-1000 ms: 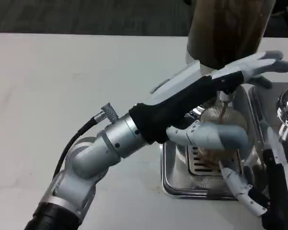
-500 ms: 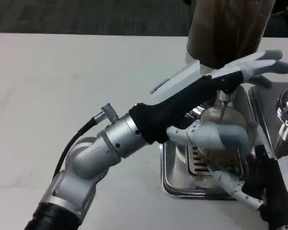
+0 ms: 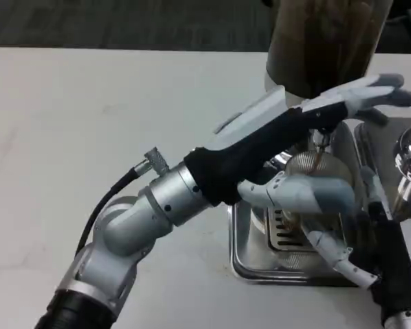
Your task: Grasp the cup under the faucet to collect the drink, then remove the cup.
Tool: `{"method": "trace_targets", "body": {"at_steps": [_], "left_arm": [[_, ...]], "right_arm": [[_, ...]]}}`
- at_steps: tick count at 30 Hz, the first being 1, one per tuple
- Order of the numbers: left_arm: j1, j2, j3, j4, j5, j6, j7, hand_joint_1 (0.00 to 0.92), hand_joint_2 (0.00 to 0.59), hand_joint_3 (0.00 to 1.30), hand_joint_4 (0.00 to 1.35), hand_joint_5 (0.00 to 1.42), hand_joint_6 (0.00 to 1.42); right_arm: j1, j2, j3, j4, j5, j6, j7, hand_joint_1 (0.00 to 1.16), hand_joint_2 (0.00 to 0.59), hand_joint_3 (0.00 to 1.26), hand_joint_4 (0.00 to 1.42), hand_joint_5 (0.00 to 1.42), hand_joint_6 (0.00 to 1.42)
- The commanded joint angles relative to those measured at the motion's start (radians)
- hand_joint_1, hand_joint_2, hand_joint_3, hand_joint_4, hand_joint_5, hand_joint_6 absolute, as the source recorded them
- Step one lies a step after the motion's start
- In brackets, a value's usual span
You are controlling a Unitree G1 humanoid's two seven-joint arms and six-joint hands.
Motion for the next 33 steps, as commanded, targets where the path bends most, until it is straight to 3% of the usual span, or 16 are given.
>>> {"method": "trace_targets", "body": {"at_steps": [1, 20, 33], "left_arm": [[0.003, 0.009, -0.015, 0.003, 0.02, -0.003, -0.013, 0.0, 0.082, 0.18, 0.06, 0.24, 0.16], [0.0, 0.016, -0.012, 0.002, 0.024, 0.0, -0.002, 0.0, 0.087, 0.19, 0.06, 0.24, 0.15], [-0.042, 0.008, 0.117, -0.02, -0.053, -0.049, 0.083, 0.0, 0.099, 0.15, 0.01, 0.18, 0.11]], "right_arm": [[-0.025, 0.011, -0.005, 0.023, 0.024, -0.023, 0.015, 0.65, 0.211, 0.0, 0.0, 0.0, 0.0], [-0.074, 0.025, 0.002, 0.07, 0.032, -0.05, 0.015, 0.64, 0.212, 0.0, 0.0, 0.0, 0.0], [-0.079, 0.038, -0.013, 0.096, 0.042, -0.084, 0.013, 0.64, 0.214, 0.0, 0.0, 0.0, 0.0]]}}
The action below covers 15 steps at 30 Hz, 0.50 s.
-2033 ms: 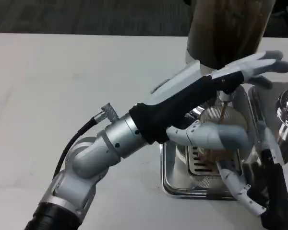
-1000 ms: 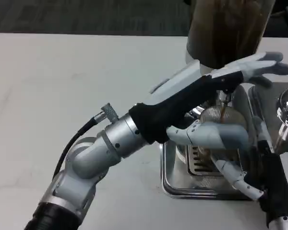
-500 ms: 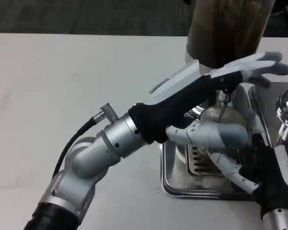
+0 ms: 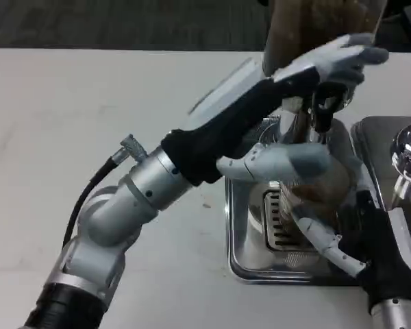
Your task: Grasp the cup under the faucet to collect the drink, then remove the cup.
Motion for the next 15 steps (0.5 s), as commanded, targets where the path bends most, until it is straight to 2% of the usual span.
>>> {"method": "trace_targets", "body": {"at_steps": [1, 8, 11, 15], "left_arm": [[-0.026, -0.004, 0.038, -0.022, -0.047, -0.032, 0.02, 0.0, 0.099, 0.15, 0.01, 0.18, 0.11], [0.011, 0.001, 0.07, -0.095, -0.116, -0.024, 0.015, 0.0, 0.105, 0.14, 0.0, 0.17, 0.11], [0.049, 0.014, 0.086, -0.148, -0.145, -0.012, 0.011, 0.0, 0.105, 0.15, 0.0, 0.18, 0.11], [0.137, 0.05, 0.137, -0.158, -0.164, 0.003, 0.022, 0.0, 0.105, 0.15, 0.01, 0.18, 0.12]], "right_arm": [[-0.008, 0.005, -0.009, 0.012, 0.008, -0.025, -0.001, 0.64, 0.215, 0.0, 0.0, 0.0, 0.0], [-0.012, 0.005, -0.011, 0.015, 0.011, -0.032, 0.003, 0.63, 0.219, 0.0, 0.0, 0.0, 0.0], [-0.011, 0.005, -0.012, 0.011, 0.013, -0.032, 0.006, 0.63, 0.22, 0.0, 0.0, 0.0, 0.0], [-0.006, 0.007, -0.015, -0.002, 0.011, -0.035, 0.003, 0.63, 0.22, 0.0, 0.0, 0.0, 0.0]]}}
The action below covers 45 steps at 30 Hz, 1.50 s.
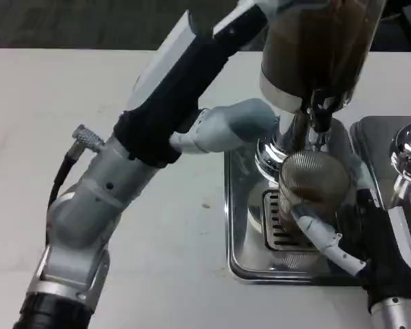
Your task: Grasp the cup under the faucet to collect the drink, then remove the cup.
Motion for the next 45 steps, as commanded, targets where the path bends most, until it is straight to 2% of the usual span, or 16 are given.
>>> {"method": "trace_targets", "body": {"at_steps": [1, 8, 11, 14, 18, 27, 33, 35, 38, 45], "left_arm": [[0.095, 0.043, 0.06, -0.001, -0.023, 0.019, 0.009, 0.0, 0.105, 0.15, 0.01, 0.18, 0.12], [0.268, 0.087, 0.165, 0.065, 0.038, 0.015, 0.078, 0.0, 0.106, 0.15, 0.01, 0.18, 0.12], [0.295, 0.098, 0.181, 0.1, 0.075, 0.015, 0.103, 0.0, 0.108, 0.15, 0.01, 0.17, 0.11], [0.317, 0.112, 0.182, 0.159, 0.123, 0.005, 0.124, 0.0, 0.112, 0.15, 0.0, 0.17, 0.1], [0.337, 0.115, 0.175, 0.248, 0.126, -0.003, 0.121, 0.0, 0.114, 0.15, 0.0, 0.16, 0.08], [0.355, 0.13, 0.153, 0.367, 0.175, -0.033, 0.13, 0.0, 0.115, 0.14, 0.0, 0.15, 0.07], [0.364, 0.139, 0.145, 0.405, 0.174, -0.048, 0.134, 0.0, 0.115, 0.14, 0.0, 0.15, 0.07], [0.364, 0.139, 0.146, 0.404, 0.17, -0.049, 0.137, 0.0, 0.115, 0.14, 0.0, 0.15, 0.07], [0.36, 0.136, 0.143, 0.408, 0.16, -0.044, 0.132, 0.0, 0.115, 0.14, 0.0, 0.15, 0.07], [0.369, 0.134, 0.141, 0.403, 0.15, -0.037, 0.13, 0.0, 0.115, 0.14, 0.0, 0.15, 0.07]], "right_arm": [[0.0, 0.004, -0.01, -0.013, 0.009, -0.023, -0.001, 0.63, 0.22, 0.0, 0.0, 0.0, 0.0], [-0.01, -0.001, -0.018, -0.017, 0.013, -0.022, 0.015, 0.63, 0.221, 0.0, 0.0, 0.0, 0.0], [-0.011, -0.005, -0.019, -0.019, 0.016, -0.023, 0.026, 0.63, 0.221, 0.0, 0.0, 0.0, 0.0], [-0.018, -0.005, -0.022, -0.017, 0.025, -0.015, 0.041, 0.63, 0.221, 0.0, 0.0, 0.0, 0.0], [-0.029, -0.008, -0.023, -0.012, 0.019, -0.003, 0.045, 0.66, 0.208, 0.0, 0.0, 0.0, 0.0], [-0.069, 0.004, -0.029, 0.048, 0.027, -0.025, 0.032, 0.73, 0.195, 0.0, 0.0, 0.0, 0.0], [-0.088, 0.004, -0.018, 0.077, 0.017, -0.03, 0.033, 0.74, 0.194, 0.0, 0.0, 0.0, 0.0], [-0.09, 0.006, -0.016, 0.087, 0.02, -0.033, 0.035, 0.77, 0.185, 0.0, 0.0, 0.0, 0.02], [-0.093, 0.019, -0.011, 0.107, 0.017, -0.055, 0.019, 0.81, 0.176, 0.0, 0.0, 0.0, 0.08], [-0.111, 0.033, -0.01, 0.153, 0.014, -0.078, 0.001, 0.83, 0.174, 0.0, 0.0, 0.0, 0.1]]}}
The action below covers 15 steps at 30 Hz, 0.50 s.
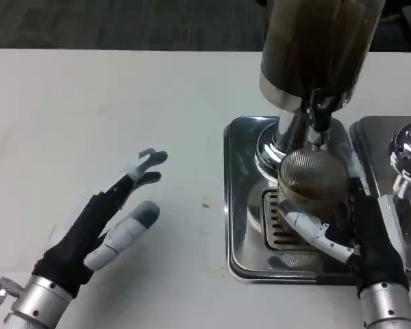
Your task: Grasp the cup under the faucet to collect the drink, then remove the cup.
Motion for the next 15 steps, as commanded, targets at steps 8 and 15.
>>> {"method": "trace_targets", "body": {"at_steps": [8, 15], "left_arm": [[0.024, 0.008, -0.001, -0.007, -0.016, 0.0, 0.0, 0.0, 0.115, 0.14, 0.0, 0.15, 0.07], [0.028, 0.009, 0.005, -0.011, -0.02, 0.002, 0.004, 0.0, 0.115, 0.15, 0.0, 0.15, 0.07]], "right_arm": [[-0.043, 0.023, 0.009, 0.077, 0.0, -0.039, -0.02, 0.93, 0.172, 0.0, 0.08, 0.15, 0.32], [-0.058, 0.023, 0.019, 0.102, -0.001, -0.033, -0.011, 0.96, 0.168, 0.01, 0.25, 0.32, 0.48]]}}
